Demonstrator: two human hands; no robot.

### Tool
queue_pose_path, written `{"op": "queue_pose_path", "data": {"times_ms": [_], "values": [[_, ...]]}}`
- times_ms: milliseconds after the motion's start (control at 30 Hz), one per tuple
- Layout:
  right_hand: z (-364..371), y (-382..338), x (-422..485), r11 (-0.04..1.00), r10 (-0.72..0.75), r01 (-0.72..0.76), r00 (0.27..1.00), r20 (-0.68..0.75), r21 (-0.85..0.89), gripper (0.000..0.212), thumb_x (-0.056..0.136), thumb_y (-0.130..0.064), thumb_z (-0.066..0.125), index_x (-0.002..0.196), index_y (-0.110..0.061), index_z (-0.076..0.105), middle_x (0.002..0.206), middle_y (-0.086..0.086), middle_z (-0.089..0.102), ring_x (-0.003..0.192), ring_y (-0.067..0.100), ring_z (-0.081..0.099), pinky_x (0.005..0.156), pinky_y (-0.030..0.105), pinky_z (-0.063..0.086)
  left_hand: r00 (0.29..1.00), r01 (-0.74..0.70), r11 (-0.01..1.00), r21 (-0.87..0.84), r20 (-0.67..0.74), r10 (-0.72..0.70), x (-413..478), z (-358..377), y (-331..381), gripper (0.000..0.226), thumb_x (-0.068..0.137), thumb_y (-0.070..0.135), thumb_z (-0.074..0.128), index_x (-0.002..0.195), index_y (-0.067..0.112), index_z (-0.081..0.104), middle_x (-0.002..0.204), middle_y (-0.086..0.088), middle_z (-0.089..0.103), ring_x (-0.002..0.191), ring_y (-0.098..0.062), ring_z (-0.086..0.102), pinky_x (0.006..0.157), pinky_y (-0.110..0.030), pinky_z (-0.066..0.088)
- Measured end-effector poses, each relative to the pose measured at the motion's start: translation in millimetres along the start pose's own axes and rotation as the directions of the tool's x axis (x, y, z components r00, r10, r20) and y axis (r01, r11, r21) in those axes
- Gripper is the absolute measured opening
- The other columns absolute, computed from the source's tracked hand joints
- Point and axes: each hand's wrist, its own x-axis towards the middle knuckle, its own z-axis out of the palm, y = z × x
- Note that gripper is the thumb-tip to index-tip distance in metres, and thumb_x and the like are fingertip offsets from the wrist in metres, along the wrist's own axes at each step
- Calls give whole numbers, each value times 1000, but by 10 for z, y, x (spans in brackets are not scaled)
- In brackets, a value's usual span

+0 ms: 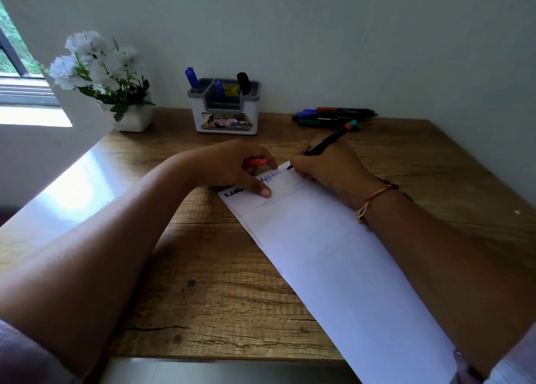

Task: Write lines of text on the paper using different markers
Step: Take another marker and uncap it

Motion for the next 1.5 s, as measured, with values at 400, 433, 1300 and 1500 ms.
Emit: {"op": "queue_pose_path", "data": {"times_ms": [400,433,1300,1500], "values": [[-30,-29,-20,999,26,-26,1000,4,33,23,82,-22,68,83,0,72,81,17,72,82,31,69,72,39,56,1000,1,1000,1,-5,-1,-6,-2,5,54,71,48,82,117,51,54,110,23,53,97,-4,57,70,-18,44],[-27,-30,-18,999,32,-33,999,8,27,22,82,-23,67,82,-1,72,81,16,73,81,30,69,72,39,55,1000,3,1000,-1,-4,-3,-6,-1,4,54,71,48,82,117,51,54,110,23,53,97,-4,57,70,-18,44],[-11,-8,-3,999,43,-43,999,-4,2,19,84,-24,66,80,-5,67,70,6,59,65,17,53,52,26,35,1000,-8,1000,19,-9,8,24,6,-16,56,69,53,82,117,54,54,112,23,53,99,-3,55,73,-19,42],[-19,2,8,997,70,-70,997,-12,22,24,84,-23,66,64,-15,56,64,1,55,61,15,51,52,25,36,1000,0,1000,7,-6,0,28,12,-33,55,67,55,83,113,57,54,113,24,53,100,-3,54,73,-19,43]]}}
